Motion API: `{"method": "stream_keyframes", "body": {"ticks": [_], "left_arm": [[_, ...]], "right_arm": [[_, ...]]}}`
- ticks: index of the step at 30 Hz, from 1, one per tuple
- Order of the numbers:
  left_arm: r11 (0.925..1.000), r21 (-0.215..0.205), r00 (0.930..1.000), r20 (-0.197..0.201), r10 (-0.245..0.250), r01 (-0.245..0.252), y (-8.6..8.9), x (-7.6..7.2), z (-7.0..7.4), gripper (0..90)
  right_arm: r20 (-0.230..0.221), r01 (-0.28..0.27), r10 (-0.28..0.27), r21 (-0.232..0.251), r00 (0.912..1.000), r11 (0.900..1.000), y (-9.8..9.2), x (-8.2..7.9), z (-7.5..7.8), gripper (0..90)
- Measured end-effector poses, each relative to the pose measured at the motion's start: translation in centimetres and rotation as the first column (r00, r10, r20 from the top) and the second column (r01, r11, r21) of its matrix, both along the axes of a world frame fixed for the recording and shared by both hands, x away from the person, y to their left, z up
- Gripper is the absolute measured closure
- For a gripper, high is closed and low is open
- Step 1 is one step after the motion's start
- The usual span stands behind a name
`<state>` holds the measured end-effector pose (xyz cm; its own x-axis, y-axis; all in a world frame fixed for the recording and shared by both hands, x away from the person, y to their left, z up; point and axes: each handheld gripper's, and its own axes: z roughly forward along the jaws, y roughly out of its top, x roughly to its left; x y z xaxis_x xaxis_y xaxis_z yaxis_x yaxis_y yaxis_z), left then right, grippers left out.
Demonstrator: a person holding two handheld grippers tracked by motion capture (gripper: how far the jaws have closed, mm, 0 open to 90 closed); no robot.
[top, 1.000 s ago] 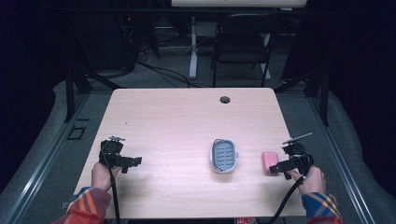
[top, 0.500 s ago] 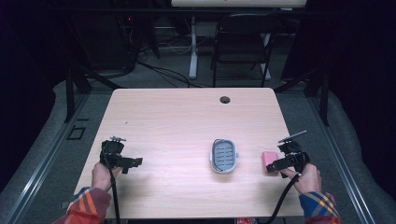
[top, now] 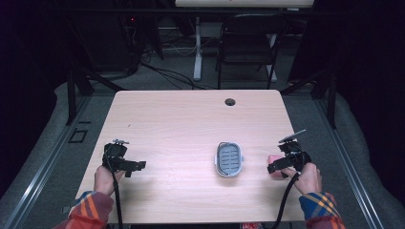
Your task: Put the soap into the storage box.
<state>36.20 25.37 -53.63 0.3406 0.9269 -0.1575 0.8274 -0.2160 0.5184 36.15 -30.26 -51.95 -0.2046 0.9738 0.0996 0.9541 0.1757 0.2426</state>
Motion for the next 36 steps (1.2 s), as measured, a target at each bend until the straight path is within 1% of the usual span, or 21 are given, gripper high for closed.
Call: {"method": "stream_keyframes", "body": {"ticks": [1,5,6,7,8,9,10,12,14,15,16,17,18,19,21,22,23,26,27,30,36], "left_arm": [[1.0000,0.002,1.0000,-0.002,-0.006,0.006,0.0,0.0,0.0,0.0],[0.9998,-0.003,0.9998,-0.004,-0.020,0.020,-0.1,0.1,0.0,0.0],[0.9997,-0.003,0.9997,-0.005,-0.023,0.023,-0.1,0.1,0.0,0.0],[0.9997,-0.005,0.9997,-0.005,-0.024,0.024,-0.2,0.1,0.0,0.0],[0.9996,-0.003,0.9996,-0.003,-0.027,0.027,-0.2,0.1,0.0,0.0],[0.9996,-0.003,0.9996,-0.003,-0.027,0.027,-0.2,0.1,0.0,0.0],[0.9997,-0.007,0.9997,-0.005,-0.025,0.025,-0.1,0.1,0.0,0.0],[0.9996,-0.007,0.9996,-0.007,-0.026,0.026,-0.1,0.1,0.0,0.0],[0.9996,-0.005,0.9996,-0.005,-0.029,0.029,-0.2,0.1,0.0,0.0],[0.9994,-0.002,0.9994,-0.005,-0.034,0.034,-0.2,0.1,0.0,0.0],[0.9994,-0.005,0.9994,-0.006,-0.034,0.034,-0.2,0.1,0.0,0.0],[0.9994,-0.005,0.9994,-0.006,-0.035,0.035,-0.2,0.1,0.0,0.0],[0.9992,-0.004,0.9992,-0.007,-0.040,0.040,-0.2,0.1,0.0,0.0],[0.9991,-0.006,0.9991,-0.010,-0.042,0.042,-0.3,0.1,0.0,0.1],[0.9988,-0.003,0.9987,-0.007,-0.050,0.050,-0.3,0.1,0.0,0.1],[0.9987,-0.002,0.9987,-0.006,-0.050,0.050,-0.3,0.1,0.0,0.2],[0.9987,-0.002,0.9987,-0.006,-0.051,0.051,-0.3,0.1,0.0,0.1],[0.9987,-0.004,0.9987,-0.008,-0.050,0.050,-0.3,0.1,0.0,0.2],[0.9987,-0.001,0.9987,-0.007,-0.050,0.050,-0.3,0.0,0.0,0.2],[0.9986,-0.002,0.9986,-0.010,-0.053,0.053,-0.3,0.0,0.0,0.2],[0.9984,0.002,0.9984,-0.007,-0.057,0.057,-0.4,0.0,0.0,0.2]], "right_arm": [[-0.016,-0.008,0.008,-0.006,0.9998,1.000,0.0,0.2,0.1,0.0],[-0.019,0.012,-0.012,0.002,0.9997,1.000,0.1,0.7,0.1,0.0],[-0.031,0.009,-0.009,0.006,0.9995,1.000,0.1,0.9,0.1,0.0],[-0.043,0.018,-0.018,0.010,0.9989,1.000,0.1,1.3,0.0,0.0],[-0.044,0.015,-0.015,0.010,0.9989,1.000,0.1,1.5,-0.1,0.0],[-0.046,0.026,-0.026,0.014,0.9986,1.000,0.2,1.6,-0.2,0.0],[-0.060,0.021,-0.020,0.012,0.9980,1.000,0.1,1.8,-0.2,0.0],[-0.067,0.034,-0.033,0.014,0.9972,0.999,0.2,2.1,-0.4,0.0],[-0.071,0.033,-0.032,0.024,0.9970,0.999,0.2,2.3,-0.7,0.0],[-0.089,0.024,-0.023,0.007,0.9958,1.000,0.2,2.5,-0.7,0.2],[-0.089,0.024,-0.023,0.007,0.9958,1.000,0.2,2.5,-0.7,0.2],[-0.070,0.040,-0.039,0.015,0.9967,0.999,0.3,2.5,-0.9,0.8],[-0.086,0.031,-0.031,0.000,0.9958,1.000,0.3,2.7,-0.8,4.0],[-0.082,0.024,-0.025,-0.014,0.9963,1.000,0.3,2.9,-0.8,11.0],[-0.081,0.026,-0.026,-0.006,0.9963,1.000,0.4,2.9,-0.8,11.0],[-0.080,0.039,-0.040,-0.013,0.9960,0.999,0.5,3.0,-0.9,12.0],[-0.092,0.030,-0.032,-0.018,0.9953,0.999,0.4,3.1,-0.9,14.9],[-0.100,0.037,-0.038,-0.016,0.9942,0.999,0.4,3.2,-0.9,15.6],[-0.091,0.040,-0.041,-0.010,0.9950,0.999,0.4,3.3,-0.9,16.0],[-0.087,0.043,-0.044,-0.015,0.9952,0.999,0.4,3.2,-0.8,17.7],[-0.107,0.038,-0.041,-0.028,0.9934,0.999,0.2,3.3,-0.8,20.1]]}}
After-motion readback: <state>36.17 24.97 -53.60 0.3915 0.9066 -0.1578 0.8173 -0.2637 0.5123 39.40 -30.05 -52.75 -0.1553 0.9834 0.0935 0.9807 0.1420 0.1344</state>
